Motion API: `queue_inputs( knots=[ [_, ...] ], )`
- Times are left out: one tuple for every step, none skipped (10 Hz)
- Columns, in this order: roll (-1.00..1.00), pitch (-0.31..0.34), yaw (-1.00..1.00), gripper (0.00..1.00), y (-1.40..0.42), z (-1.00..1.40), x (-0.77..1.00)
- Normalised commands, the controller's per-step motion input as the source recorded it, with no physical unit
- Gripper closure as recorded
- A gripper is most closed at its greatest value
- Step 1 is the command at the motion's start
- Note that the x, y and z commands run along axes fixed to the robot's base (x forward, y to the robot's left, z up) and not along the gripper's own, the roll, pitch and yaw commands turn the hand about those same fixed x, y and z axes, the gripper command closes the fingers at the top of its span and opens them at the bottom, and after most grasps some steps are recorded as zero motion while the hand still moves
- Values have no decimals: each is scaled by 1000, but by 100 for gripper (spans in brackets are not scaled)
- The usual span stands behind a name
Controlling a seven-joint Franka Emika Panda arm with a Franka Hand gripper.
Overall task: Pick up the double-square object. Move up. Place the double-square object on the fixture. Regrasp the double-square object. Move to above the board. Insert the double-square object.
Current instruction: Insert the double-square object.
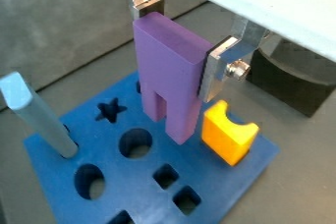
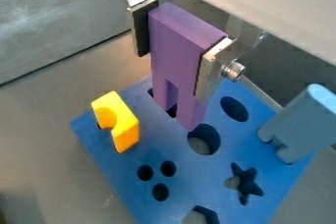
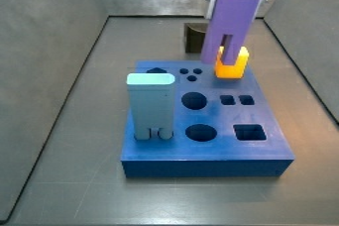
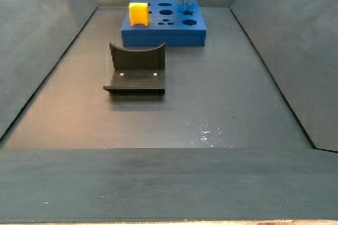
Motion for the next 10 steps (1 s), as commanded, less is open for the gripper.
queue_inputs(
  knots=[
    [123, -79, -6, 100, 0, -223, 1000],
    [116, -60, 0, 100, 0, -194, 1000],
    [110, -51, 0, 100, 0, -174, 1000],
    [121, -47, 0, 100, 0, -183, 1000],
    [110, -60, 0, 100, 0, -146, 1000],
    [119, -73, 0, 100, -34, -137, 1000],
    [190, -63, 0, 100, -131, -197, 989],
    [361, -9, 0, 100, -409, -294, 860],
    [399, 0, 0, 100, -563, -257, 783],
    [396, 0, 0, 100, -603, -223, 697]
  ],
)
